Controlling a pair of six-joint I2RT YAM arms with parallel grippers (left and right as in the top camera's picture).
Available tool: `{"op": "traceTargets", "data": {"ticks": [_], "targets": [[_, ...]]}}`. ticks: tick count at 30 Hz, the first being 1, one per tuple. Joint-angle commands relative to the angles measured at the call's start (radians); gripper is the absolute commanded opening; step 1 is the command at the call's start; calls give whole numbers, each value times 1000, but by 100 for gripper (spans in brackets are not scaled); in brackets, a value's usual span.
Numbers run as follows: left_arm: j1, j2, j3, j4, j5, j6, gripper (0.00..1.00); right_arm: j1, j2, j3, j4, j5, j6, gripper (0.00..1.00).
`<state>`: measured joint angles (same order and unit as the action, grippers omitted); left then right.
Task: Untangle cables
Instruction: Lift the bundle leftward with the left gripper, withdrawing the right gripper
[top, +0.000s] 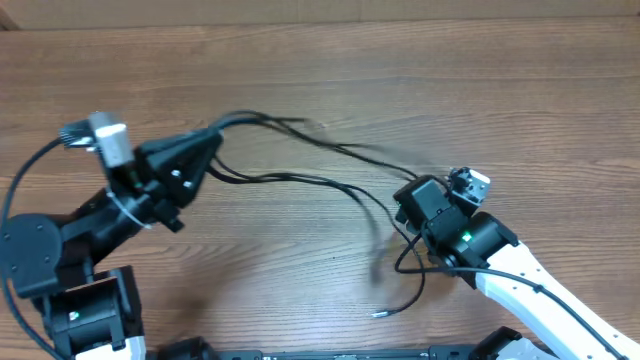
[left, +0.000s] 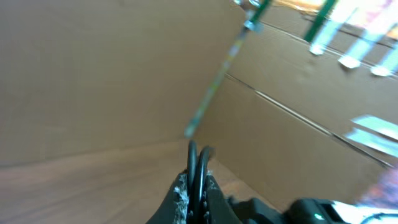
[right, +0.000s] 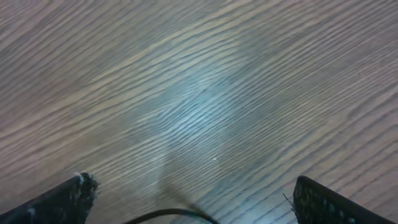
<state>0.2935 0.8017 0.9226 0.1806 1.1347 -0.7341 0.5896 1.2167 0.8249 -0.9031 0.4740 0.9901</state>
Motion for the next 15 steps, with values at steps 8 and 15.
{"op": "traceTargets", "data": {"ticks": [8, 15], "targets": [[100, -10, 29, -21, 39, -3, 4, -16, 4, 6, 18, -34, 12, 100], [99, 4, 29, -92, 42, 16, 4, -16, 3, 6, 38, -140, 12, 100]]}}
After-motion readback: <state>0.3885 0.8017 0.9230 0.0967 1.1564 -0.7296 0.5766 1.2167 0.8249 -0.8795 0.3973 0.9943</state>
